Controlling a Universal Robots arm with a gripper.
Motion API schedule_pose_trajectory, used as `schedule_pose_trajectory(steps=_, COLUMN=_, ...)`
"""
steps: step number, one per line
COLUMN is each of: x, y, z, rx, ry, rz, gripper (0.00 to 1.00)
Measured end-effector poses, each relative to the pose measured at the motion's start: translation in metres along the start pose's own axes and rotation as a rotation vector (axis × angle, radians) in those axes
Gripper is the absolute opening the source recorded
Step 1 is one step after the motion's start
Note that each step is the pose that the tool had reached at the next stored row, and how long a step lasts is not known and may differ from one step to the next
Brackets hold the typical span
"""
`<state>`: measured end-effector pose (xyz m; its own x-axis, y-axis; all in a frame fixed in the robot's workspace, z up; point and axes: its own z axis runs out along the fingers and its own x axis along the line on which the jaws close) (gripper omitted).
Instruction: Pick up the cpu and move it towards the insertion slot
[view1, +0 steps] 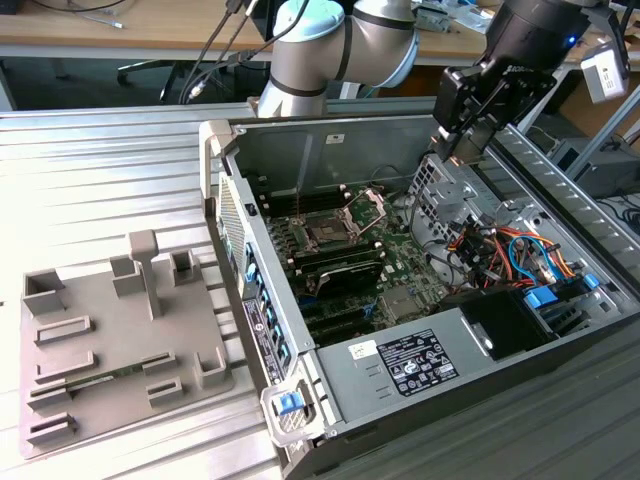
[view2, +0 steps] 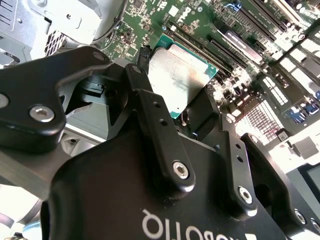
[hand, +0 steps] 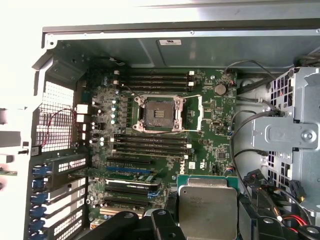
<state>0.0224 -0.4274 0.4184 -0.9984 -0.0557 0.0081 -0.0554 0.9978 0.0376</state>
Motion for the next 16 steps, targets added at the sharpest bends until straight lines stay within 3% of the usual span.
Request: schedule_pose_trajectory(steps=16, x=-0.0037, y=-0.0001, z=0.0003, rx=0.0, ry=0.0, rz=0.0, gripper=0.55)
